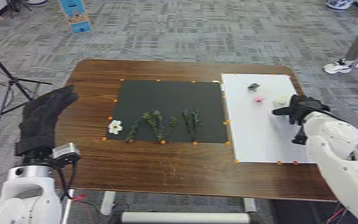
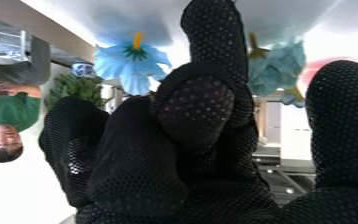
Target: Arrange flowers
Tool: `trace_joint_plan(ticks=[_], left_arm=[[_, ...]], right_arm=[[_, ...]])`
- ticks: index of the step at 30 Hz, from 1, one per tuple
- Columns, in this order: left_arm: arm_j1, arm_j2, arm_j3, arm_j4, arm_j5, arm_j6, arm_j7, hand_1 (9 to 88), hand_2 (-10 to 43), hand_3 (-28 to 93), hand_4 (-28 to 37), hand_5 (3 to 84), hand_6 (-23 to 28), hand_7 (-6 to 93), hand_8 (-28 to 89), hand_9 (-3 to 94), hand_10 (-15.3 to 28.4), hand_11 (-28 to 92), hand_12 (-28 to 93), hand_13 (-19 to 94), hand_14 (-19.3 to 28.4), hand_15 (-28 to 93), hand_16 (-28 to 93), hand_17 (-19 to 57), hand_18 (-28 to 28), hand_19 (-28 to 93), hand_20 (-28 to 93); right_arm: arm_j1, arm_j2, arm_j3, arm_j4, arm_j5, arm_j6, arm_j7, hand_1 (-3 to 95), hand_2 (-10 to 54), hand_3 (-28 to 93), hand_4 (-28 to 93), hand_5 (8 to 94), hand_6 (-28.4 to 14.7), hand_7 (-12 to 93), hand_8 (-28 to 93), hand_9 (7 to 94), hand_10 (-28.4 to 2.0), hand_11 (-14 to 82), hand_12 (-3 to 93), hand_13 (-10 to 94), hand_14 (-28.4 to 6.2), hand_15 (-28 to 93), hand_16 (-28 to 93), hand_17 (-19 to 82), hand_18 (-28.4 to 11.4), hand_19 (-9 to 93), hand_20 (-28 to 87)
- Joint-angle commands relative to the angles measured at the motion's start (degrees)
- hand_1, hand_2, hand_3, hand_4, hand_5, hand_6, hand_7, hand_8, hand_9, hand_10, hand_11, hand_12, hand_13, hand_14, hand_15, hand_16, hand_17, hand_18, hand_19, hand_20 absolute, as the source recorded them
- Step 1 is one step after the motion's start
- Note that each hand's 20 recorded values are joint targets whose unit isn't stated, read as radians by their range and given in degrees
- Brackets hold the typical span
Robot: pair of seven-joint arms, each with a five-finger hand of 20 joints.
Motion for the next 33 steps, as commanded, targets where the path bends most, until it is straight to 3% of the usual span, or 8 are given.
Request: trace_joint_plan(ticks=[1,22,33], left_arm=[[0.26,-0.82,0.18,-0.76,0.27,-0.63,-0.52,30.1,16.8,71,-28.2,51.2,4.4,14.9,-9,51.6,13.3,21,9,40,13.5,14,-3,10.4,8.1,8,18],[-0.87,-0.99,0.72,-0.46,0.27,-1.12,-0.91,29.9,17.1,71,-28.2,51.1,4.6,14.6,-9,51.4,13.2,21,10,40,13.5,14,-3,10.1,8.3,8,18],[-0.41,-1.13,0.37,-0.59,-0.02,-0.84,-1.07,29.8,17.1,71,-28.2,50.9,4.5,14.6,-9,51.4,13.2,21,9,40,13.6,14,-3,10.0,8.3,8,18]], right_arm=[[1.58,-0.53,0.43,0.17,-1.43,-0.97,0.44,21.8,1.4,58,-13,87.9,0.3,36,-2,93.7,-9.9,52.8,25.5,92,-7.6,69,40,60,-24.8,93,69],[5.63,-4.56,-2.83,4.53,-2.8,-4.13,1.77,20.8,1.4,55,-12,87.8,-0.5,33,-2,93.7,-9.7,50.4,24.9,93,-6.7,67,40,61,-24.2,93,67],[5.19,-4.09,-2.32,2.36,3.6,-5.86,1.99,41.9,-0.5,65,-10,87.1,0.8,34,-2,93.7,-8.5,50.9,24.6,94,-5.0,66,39,61,-23.1,93,67]])
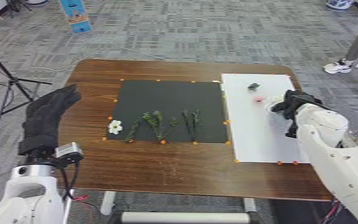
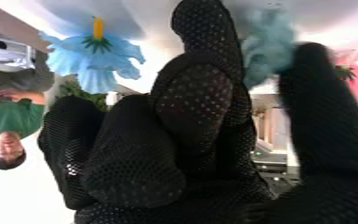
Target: Arrange flowers
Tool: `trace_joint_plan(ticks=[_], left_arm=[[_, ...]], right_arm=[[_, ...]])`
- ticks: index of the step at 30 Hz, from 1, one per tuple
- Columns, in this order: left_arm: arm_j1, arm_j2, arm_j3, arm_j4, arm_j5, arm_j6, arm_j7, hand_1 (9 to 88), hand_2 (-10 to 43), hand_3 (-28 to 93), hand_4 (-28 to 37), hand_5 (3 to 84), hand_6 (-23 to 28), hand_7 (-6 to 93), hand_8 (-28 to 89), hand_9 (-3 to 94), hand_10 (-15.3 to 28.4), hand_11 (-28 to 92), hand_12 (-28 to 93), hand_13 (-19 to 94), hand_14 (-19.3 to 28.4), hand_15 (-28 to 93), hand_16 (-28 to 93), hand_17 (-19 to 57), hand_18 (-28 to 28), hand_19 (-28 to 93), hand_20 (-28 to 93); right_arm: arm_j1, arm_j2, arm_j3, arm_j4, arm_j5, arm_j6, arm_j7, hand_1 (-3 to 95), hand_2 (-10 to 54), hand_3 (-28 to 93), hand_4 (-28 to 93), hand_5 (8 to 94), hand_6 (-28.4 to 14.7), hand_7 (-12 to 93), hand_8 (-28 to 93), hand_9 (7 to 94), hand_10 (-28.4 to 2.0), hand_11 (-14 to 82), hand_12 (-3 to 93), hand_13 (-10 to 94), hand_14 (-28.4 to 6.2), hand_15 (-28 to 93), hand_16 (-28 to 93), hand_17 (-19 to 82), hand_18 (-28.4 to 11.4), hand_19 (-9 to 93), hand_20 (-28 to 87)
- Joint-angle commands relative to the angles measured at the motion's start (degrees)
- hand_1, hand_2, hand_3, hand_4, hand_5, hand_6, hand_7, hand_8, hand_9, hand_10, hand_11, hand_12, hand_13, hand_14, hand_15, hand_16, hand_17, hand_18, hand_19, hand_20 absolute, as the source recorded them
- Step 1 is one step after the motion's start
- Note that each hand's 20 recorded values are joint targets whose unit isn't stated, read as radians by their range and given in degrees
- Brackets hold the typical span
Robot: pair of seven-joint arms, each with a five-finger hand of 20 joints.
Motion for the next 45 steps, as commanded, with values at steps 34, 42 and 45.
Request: trace_joint_plan(ticks=[34,42,45], left_arm=[[2.58,2.88,-2.6,8.1,-5.47,5.78,-0.57,26.1,22.9,70,-28.3,51.1,4.5,14.3,-9,50.4,13.5,19,9,38,12.3,11,-3,10.0,7.0,6,17],[-0.85,3.58,0.01,8.56,-3.95,4.59,-1.15,26.8,25.8,70,-28.3,51.5,4.1,14.7,-9,50.9,13.3,20,9,38,12.2,12,-3,10.1,6.9,6,17],[-1.31,3.69,0.09,8.3,-4.01,4.69,-1.13,26.8,25.9,70,-28.3,51.5,4.2,14.7,-9,50.9,13.4,20,9,38,12.3,12,-3,10.1,6.9,6,17]], right_arm=[[13.13,-0.2,-16.49,-25.2,22.02,2.71,-12.57,43.3,-2.2,67,-6,86.6,0.2,31,19,93.7,-8.2,50.2,27.2,93,-4.9,67,42,61,-22.1,93,68],[21.12,-9.02,-27.21,-18.92,16.8,-0.53,-16.35,43.1,-1.2,67,-8,85.9,0.3,31,17,93.7,-7.8,49.2,29.0,92,-5.1,68,43,60,-21.9,93,68],[22.9,-10.96,-29.58,-16.4,15.33,-2.03,-17.85,42.9,-0.6,67,-8,85.3,0.3,31,17,93.7,-7.7,48.8,30.0,91,-5.1,69,43,60,-22.0,93,69]])
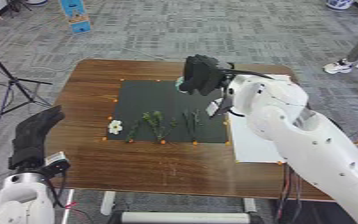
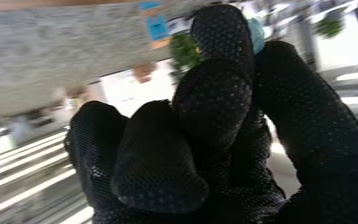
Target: Arrange flowers
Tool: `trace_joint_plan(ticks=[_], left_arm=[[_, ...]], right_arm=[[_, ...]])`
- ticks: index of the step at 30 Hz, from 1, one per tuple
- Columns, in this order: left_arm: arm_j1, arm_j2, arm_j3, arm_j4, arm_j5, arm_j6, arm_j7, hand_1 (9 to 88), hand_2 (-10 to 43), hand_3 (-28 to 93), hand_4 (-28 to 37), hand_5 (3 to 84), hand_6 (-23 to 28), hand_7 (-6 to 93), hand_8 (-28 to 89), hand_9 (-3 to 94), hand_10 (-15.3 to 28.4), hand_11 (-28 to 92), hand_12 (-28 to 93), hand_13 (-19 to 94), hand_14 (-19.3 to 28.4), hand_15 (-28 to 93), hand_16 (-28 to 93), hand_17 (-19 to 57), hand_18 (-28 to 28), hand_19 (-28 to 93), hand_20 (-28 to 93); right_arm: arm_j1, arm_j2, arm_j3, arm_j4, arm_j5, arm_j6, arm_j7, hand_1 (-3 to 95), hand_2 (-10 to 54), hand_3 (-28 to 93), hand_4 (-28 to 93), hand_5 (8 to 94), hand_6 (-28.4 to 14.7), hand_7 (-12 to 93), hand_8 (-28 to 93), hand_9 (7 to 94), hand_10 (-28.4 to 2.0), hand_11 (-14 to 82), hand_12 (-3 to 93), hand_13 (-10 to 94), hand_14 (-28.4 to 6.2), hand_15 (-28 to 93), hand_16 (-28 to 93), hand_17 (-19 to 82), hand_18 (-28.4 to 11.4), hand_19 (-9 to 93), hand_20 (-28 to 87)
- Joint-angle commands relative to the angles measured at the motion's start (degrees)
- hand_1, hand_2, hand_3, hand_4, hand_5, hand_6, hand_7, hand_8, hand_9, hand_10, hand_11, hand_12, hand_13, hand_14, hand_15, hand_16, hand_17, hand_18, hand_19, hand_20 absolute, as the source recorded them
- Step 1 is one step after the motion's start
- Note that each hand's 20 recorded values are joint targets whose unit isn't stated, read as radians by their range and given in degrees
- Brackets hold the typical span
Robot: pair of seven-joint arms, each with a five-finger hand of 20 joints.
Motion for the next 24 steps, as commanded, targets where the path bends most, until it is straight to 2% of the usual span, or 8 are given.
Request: trace_joint_plan(ticks=[1,4,5,8,11,14,19,24], left_arm=[[-2.28,0.39,0.48,-0.9,0.89,-0.36,-0.51,26.7,26.0,70,-28.3,51.4,4.2,14.6,-9,50.9,13.4,20,9,38,12.3,12,-3,10.1,6.9,6,17],[-3.06,0.53,1.13,-0.74,0.86,-0.38,-0.55,26.7,26.0,70,-28.3,51.4,4.2,14.5,-9,50.9,13.4,20,9,38,12.3,12,-3,10.0,6.9,6,17],[-1.3,0.46,0.33,-1.39,0.43,-0.7,0.36,26.7,26.0,70,-28.3,51.4,4.2,14.5,-9,50.9,13.5,20,9,38,12.3,12,-3,10.0,6.9,6,17],[-4.12,0.34,2.22,-0.57,1.26,-0.46,-0.85,26.7,26.1,70,-28.3,51.4,4.2,14.5,-9,51.0,13.5,20,9,38,12.4,12,-3,10.0,6.8,6,17],[-7.47,0.3,5.13,0.35,1.8,1.73,-2.21,26.7,26.2,70,-28.3,51.4,4.3,14.4,-9,51.1,13.4,20,9,38,12.4,12,-3,10.0,6.9,6,17],[-8.12,-0.22,6.11,0.45,1.56,2.78,-2.5,26.8,26.5,70,-28.3,51.6,4.2,14.6,-9,51.1,13.4,20,9,38,12.5,12,-3,10.0,6.8,6,17],[-10.69,-0.78,8.64,0.85,2.76,3.25,-3.55,26.9,26.8,70,-28.3,51.6,4.3,14.6,-9,51.2,13.4,20,9,38,12.4,12,-3,10.0,6.8,6,17],[-10.29,-1.28,8.9,0.69,2.76,4.0,-3.56,27.0,26.9,70,-28.3,51.6,4.4,14.5,-9,51.3,13.4,20,9,38,12.4,12,-3,10.0,6.8,6,17]], right_arm=[[5.18,-8.38,-5.97,4.96,-4.52,-2.82,-4.1,42.8,-0.5,67,-8,85.3,0.2,31,16,93.7,-7.7,48.7,30.3,91,-5.1,69,43,60,-22.1,93,69],[5.39,-11.57,-6.36,7.99,-6.67,-4.24,-5.97,42.6,-0.1,67,-9,84.8,0.2,31,16,93.7,-7.6,48.5,31.0,91,-5.3,70,43,59,-22.0,93,69],[5.67,-11.85,-7.85,7.92,-6.17,-3.69,-4.73,42.5,-0.1,67,-9,84.8,0.1,31,16,93.7,-7.6,48.5,31.2,91,-5.4,70,43,59,-22.1,93,69],[6.01,-16.11,-6.58,13.41,-10.22,-4.81,-7.72,42.9,0.3,66,-11,84.2,0.5,29,17,93.7,-7.3,48.9,32.4,91,-5.5,70,43,59,-22.1,93,69],[5.6,-18.45,-6.47,16.38,-12.9,-3.75,-9.0,43.2,1.7,65,-12,84.0,0.6,28,13,93.6,-7.1,50.1,33.4,90,-5.9,72,43,59,-22.2,93,70],[4.69,-20.51,-6.13,19.27,-16.13,-2.34,-11.28,44.1,2.5,64,-14,83.7,0.5,27,11,93.4,-7.0,50.9,33.7,90,-6.1,73,43,59,-22.4,93,71],[3.47,-23.68,-4.94,22.93,-20.01,-3.45,-12.56,45.5,3.9,61,-16,82.5,0.9,25,10,93.1,-6.8,52.5,34.0,89,-6.5,75,43,59,-22.7,93,72],[2.54,-26.24,-3.23,26.11,-23.33,-4.34,-13.89,46.8,4.4,59,-16,81.6,1.5,24,9,93.0,-6.9,53.2,34.1,89,-6.6,76,43,59,-22.8,93,72]])
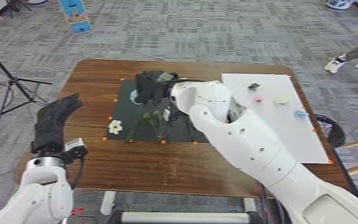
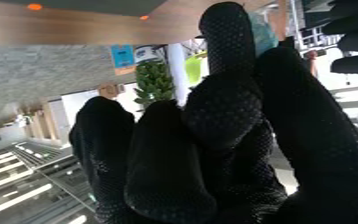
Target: Arrange flowers
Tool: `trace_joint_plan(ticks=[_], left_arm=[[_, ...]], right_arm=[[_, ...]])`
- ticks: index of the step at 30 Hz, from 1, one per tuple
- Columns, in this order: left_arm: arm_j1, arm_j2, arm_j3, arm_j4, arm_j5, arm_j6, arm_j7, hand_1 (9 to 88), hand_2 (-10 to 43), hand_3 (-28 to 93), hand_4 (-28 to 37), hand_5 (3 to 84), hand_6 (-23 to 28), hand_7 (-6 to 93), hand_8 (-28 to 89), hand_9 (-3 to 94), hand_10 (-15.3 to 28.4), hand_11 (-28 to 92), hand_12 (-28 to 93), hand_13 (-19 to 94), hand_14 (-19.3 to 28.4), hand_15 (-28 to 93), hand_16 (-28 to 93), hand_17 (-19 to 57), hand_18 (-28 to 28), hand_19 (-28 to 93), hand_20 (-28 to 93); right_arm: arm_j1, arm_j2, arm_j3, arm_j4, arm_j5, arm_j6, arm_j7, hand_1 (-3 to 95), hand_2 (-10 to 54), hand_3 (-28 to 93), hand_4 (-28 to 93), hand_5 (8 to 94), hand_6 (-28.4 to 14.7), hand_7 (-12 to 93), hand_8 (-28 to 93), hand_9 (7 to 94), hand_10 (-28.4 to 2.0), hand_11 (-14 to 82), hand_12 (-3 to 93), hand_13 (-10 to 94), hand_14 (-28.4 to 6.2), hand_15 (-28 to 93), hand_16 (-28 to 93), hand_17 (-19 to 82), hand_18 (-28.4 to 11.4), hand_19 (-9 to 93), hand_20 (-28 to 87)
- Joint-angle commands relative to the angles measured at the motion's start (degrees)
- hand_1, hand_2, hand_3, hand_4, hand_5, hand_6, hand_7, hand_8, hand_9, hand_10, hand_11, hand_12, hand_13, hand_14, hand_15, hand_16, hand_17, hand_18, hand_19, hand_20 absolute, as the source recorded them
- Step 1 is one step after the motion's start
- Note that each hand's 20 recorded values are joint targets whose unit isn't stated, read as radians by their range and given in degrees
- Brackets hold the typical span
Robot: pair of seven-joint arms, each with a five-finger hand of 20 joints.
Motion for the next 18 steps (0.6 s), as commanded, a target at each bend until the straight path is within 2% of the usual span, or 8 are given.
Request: trace_joint_plan(ticks=[1,4,7,12,18], left_arm=[[-0.41,-1.57,0.76,-0.42,0.6,1.91,-0.98,26.9,26.9,70,-28.3,51.7,4.4,14.5,-9,51.3,13.5,20,9,38,12.4,12,-3,10.0,6.8,6,17],[-1.46,-1.78,1.8,-0.16,0.94,3.25,-1.68,26.8,27.0,70,-28.3,51.7,4.4,14.5,-9,51.3,13.4,20,9,38,12.4,12,-3,10.0,6.9,6,17],[-2.55,-2.08,3.0,0.1,1.25,4.0,-2.34,26.8,27.0,70,-28.3,51.9,4.3,14.8,-9,51.6,13.3,20,9,39,12.4,12,-3,9.9,7.0,6,17],[-5.22,-2.34,5.12,0.65,2.36,4.41,-4.1,26.7,27.0,71,-28.3,51.9,4.3,15.0,-9,51.7,13.4,20,9,39,12.6,13,-3,9.7,7.2,7,17],[-7.28,-2.6,6.57,0.82,3.5,5.58,-5.4,26.6,27.0,71,-28.3,52.0,4.3,15.0,-10,51.8,13.4,20,9,39,12.6,13,-3,9.6,7.3,7,16]], right_arm=[[-1.87,-4.97,2.14,4.25,-6.3,-1.54,-2.77,47.4,4.6,58,-17,81.2,1.6,24,9,93.0,-6.9,53.4,34.2,89,-6.7,76,43,59,-22.8,93,72],[-2.37,-6.66,3.52,6.27,-8.0,-3.26,-3.31,48.6,5.5,56,-18,80.4,1.9,23,8,93.0,-7.0,53.9,34.3,89,-6.9,76,43,59,-22.9,93,73],[-3.13,-8.18,4.68,7.89,-10.14,-3.64,-3.58,49.4,5.8,55,-18,79.9,2.0,23,8,93.1,-7.0,54.2,34.3,89,-7.0,77,43,59,-22.9,93,73],[-3.78,-9.07,5.55,9.33,-12.26,-4.22,-3.83,50.4,6.6,53,-19,79.1,2.4,22,7,93.0,-7.2,54.7,34.4,88,-7.2,77,43,59,-23.1,93,73],[-3.89,-8.42,5.3,9.17,-12.13,-3.72,-3.06,50.1,6.7,53,-18,79.0,2.4,22,6,93.0,-7.4,55.2,34.5,89,-7.4,78,43,59,-23.4,93,73]])
